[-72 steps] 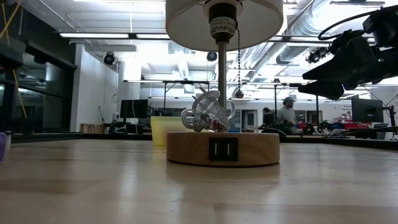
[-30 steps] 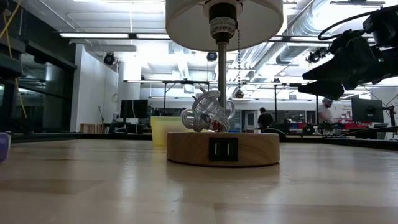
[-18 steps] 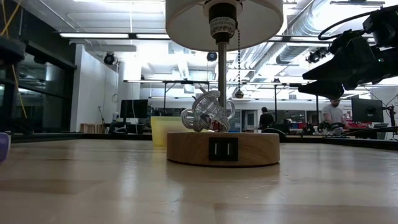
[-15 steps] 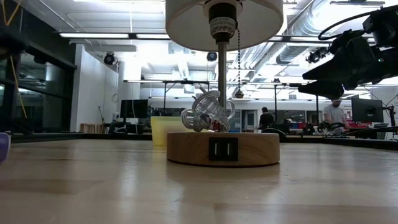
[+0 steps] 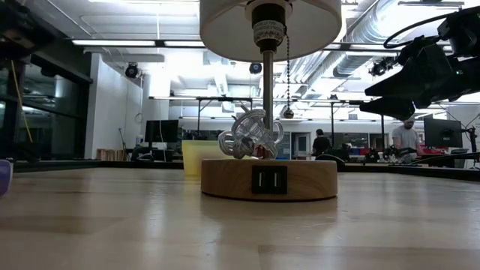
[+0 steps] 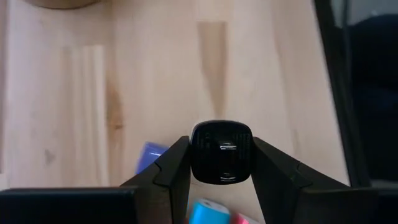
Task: Pick & Place Office items
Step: Put the white charger adapter into the yellow bin
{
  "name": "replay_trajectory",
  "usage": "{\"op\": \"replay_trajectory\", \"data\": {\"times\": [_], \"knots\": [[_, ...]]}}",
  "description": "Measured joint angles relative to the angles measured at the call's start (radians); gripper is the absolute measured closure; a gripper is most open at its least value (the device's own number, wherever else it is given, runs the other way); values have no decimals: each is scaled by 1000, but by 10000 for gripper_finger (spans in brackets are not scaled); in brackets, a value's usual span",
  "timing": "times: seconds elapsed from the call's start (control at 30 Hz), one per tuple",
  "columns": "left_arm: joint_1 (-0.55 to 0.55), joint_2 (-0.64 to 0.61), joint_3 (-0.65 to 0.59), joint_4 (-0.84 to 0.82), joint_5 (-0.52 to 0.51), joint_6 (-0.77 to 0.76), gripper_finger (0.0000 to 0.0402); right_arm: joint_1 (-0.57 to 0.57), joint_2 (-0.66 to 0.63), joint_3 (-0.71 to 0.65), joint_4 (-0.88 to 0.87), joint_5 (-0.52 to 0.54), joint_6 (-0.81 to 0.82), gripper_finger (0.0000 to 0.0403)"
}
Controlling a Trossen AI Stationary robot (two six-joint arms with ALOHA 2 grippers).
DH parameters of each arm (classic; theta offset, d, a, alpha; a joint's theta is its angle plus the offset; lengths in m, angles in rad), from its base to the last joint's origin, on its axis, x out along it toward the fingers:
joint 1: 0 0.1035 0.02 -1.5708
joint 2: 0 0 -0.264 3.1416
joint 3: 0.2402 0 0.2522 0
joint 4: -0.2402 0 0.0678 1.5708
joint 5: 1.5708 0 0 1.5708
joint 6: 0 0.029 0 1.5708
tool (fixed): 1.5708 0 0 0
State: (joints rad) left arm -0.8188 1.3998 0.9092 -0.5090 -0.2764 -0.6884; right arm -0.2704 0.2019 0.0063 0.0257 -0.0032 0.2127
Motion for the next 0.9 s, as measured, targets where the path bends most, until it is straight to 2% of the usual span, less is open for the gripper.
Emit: {"op": "replay_trajectory", "data": {"times": [0.1, 0.27, 0.53, 0.9], "knots": [[47, 0, 0, -9, 1, 17, 269, 0, 0, 0, 0, 0, 0, 78], [169, 0, 0, -27, 73, 47, 269, 0, 0, 0, 0, 0, 0, 78], [358, -10, 0, -57, 179, 199, 269, 0, 0, 0, 0, 0, 0, 78], [524, -100, 0, -170, 218, 336, 270, 0, 0, 0, 0, 0, 0, 78]]}}
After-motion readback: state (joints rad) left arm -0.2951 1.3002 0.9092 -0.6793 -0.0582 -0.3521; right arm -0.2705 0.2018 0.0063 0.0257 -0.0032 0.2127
